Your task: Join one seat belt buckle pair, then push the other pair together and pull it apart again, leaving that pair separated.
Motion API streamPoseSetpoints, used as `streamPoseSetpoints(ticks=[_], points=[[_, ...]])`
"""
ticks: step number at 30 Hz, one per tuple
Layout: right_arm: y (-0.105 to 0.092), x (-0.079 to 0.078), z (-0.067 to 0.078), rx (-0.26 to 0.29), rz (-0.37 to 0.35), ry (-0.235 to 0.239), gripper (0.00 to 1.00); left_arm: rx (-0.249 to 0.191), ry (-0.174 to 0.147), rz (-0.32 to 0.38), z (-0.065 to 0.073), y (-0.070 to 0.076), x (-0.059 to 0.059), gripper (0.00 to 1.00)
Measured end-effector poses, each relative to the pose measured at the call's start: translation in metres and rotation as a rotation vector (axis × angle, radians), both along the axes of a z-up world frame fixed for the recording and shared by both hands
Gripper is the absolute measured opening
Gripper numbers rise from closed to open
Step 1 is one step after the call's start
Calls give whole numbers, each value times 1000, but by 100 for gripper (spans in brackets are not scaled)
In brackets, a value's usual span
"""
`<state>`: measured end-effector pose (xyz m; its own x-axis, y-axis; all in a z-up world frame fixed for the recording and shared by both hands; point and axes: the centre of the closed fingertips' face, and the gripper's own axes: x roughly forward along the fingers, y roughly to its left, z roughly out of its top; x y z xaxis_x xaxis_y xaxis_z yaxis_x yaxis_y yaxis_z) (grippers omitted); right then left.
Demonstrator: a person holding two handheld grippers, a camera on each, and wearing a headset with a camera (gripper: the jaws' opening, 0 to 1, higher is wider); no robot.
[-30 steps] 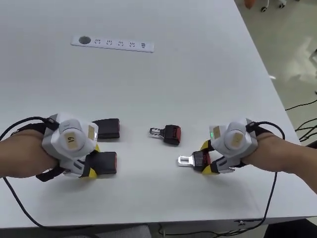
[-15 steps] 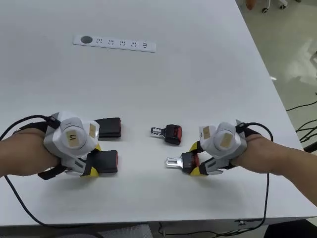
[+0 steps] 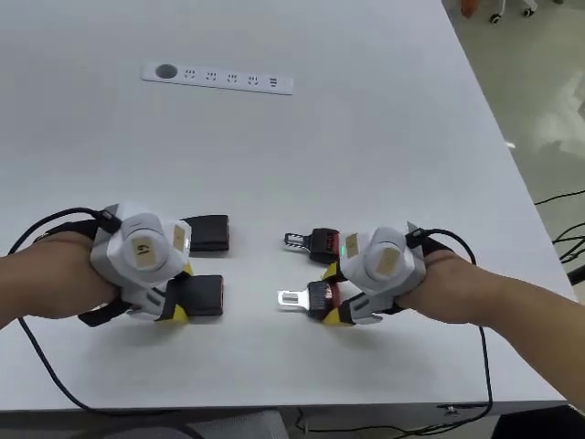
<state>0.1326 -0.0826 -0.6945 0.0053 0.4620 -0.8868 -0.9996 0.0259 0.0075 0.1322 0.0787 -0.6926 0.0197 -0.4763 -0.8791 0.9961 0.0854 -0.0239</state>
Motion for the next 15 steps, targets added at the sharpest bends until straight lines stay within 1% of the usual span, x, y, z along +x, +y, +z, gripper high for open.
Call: streamPoseSetpoints(ticks=[5, 15], points=[[20, 0, 1, 27, 3, -4, 33, 2, 0, -1, 0, 0, 0, 34], [46, 0, 2, 47, 9, -11, 32, 0, 0, -2, 1, 0, -1, 34]])
